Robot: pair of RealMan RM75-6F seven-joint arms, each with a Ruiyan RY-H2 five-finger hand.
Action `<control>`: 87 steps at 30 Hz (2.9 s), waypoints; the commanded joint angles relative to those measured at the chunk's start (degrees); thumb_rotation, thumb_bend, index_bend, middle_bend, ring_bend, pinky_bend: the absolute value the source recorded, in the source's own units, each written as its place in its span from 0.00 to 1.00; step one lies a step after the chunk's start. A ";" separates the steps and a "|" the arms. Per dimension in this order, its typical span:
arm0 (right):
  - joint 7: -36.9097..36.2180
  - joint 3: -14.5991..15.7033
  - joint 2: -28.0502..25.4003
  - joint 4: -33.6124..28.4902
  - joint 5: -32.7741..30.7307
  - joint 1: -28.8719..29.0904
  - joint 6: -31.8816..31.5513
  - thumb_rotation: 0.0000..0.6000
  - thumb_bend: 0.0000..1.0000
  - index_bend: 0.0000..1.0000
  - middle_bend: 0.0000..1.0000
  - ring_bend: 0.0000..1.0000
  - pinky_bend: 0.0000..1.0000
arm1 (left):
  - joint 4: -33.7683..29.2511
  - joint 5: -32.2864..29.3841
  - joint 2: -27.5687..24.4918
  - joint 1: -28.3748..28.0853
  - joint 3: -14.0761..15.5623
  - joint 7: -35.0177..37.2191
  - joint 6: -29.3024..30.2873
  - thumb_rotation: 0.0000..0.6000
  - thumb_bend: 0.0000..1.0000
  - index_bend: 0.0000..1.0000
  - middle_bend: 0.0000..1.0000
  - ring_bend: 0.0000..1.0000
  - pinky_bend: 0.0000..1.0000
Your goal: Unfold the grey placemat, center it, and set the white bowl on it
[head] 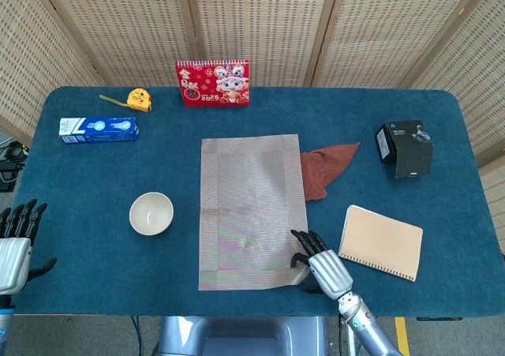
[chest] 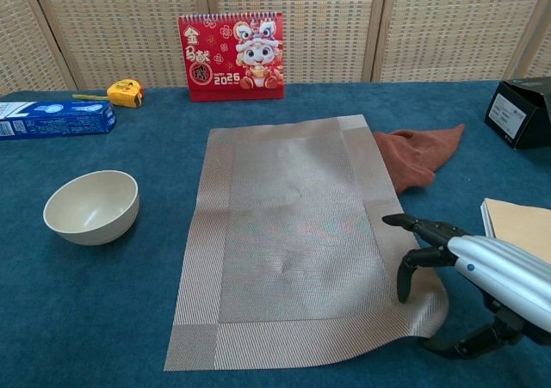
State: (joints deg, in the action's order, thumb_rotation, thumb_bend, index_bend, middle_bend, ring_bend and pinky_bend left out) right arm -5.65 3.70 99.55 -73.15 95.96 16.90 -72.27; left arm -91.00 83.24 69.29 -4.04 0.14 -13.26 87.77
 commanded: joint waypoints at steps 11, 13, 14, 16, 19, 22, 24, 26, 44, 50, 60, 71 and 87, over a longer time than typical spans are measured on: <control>-1.50 -0.37 1.70 1.72 -2.13 -0.28 0.44 1.00 0.51 0.64 0.04 0.00 0.00 | 0.12 -0.04 0.16 0.10 -0.44 0.03 -0.69 1.00 0.12 0.00 0.00 0.00 0.00; -1.64 -0.39 1.60 1.56 -2.23 -0.27 0.37 1.00 0.51 0.65 0.04 0.00 0.00 | 0.17 -0.07 0.19 0.11 -0.49 0.03 -0.86 1.00 0.12 0.00 0.00 0.00 0.00; -1.67 -0.39 1.58 1.54 -2.24 -0.27 0.31 1.00 0.51 0.65 0.04 0.00 0.00 | 0.17 -0.06 0.20 0.12 -0.52 0.02 -0.88 1.00 0.12 0.00 0.00 0.00 0.00; -1.82 -0.35 1.51 1.42 -2.25 -0.25 0.22 1.00 0.51 0.66 0.04 0.00 0.00 | 0.18 0.01 0.23 0.15 -0.58 -0.02 -0.90 1.00 0.12 0.00 0.00 0.00 0.00; -1.91 -0.30 1.32 1.20 -2.32 -0.23 0.16 1.00 0.51 0.67 0.04 0.00 0.00 | 0.15 0.03 0.25 0.20 -0.64 -0.09 -0.94 1.00 0.12 0.00 0.00 0.00 0.00; -1.70 -0.25 0.93 0.73 -2.36 -0.20 0.08 1.00 0.51 0.67 0.04 0.00 0.00 | 0.13 0.01 0.29 0.23 -0.74 -0.16 -1.05 1.00 0.12 0.00 0.00 0.00 0.00; -1.54 -0.29 0.62 0.45 -2.35 -0.23 -0.15 1.00 0.51 0.68 0.04 0.00 0.00 | 0.15 0.03 0.32 0.25 -0.76 -0.25 -1.11 1.00 0.12 0.00 0.00 0.00 0.00; -1.32 -0.38 0.27 0.21 -2.34 -0.27 -0.46 1.00 0.51 0.68 0.04 0.00 0.00 | 0.19 -0.01 0.39 0.25 -0.78 -0.32 -1.23 1.00 0.12 0.00 0.00 0.00 0.00; 2.39 -4.05 -8.23 -6.71 -5.56 -0.42 -2.45 1.00 0.48 0.69 0.04 0.00 0.00 | 0.16 0.16 0.56 0.17 -1.14 -0.50 -1.84 1.00 0.12 0.00 0.00 0.00 0.00; 2.72 -5.81 -11.50 -9.26 -6.77 -0.02 -2.72 1.00 0.48 0.70 0.04 0.00 0.00 | 0.25 -0.10 0.70 0.05 -1.22 -0.78 -2.38 1.00 0.12 0.00 0.00 0.00 0.00; 2.65 -8.37 -15.59 -10.81 -9.05 0.52 -2.72 1.00 0.48 0.70 0.04 0.00 0.00 | 0.31 -0.36 0.77 0.11 -1.42 -0.94 -2.51 1.00 0.12 0.00 0.00 0.00 0.00; 4.45 -12.23 -19.62 -9.61 -14.19 2.74 0.81 1.00 0.48 0.70 0.04 0.00 0.00 | 0.30 -0.53 0.80 0.10 -1.57 -1.08 -2.74 1.00 0.12 0.00 0.00 0.00 0.00; 8.60 -18.73 -23.34 -7.85 -23.43 9.08 9.11 1.00 0.47 0.70 0.05 0.00 0.00 | 0.24 -0.89 1.14 0.02 -1.70 -2.13 -3.12 1.00 0.12 0.00 0.00 0.00 0.00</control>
State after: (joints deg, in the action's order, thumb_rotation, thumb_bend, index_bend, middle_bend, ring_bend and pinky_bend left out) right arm 2.08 -14.50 76.37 -81.23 73.44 25.22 -64.08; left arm -90.76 82.34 70.40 -4.01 -1.57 -15.35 84.67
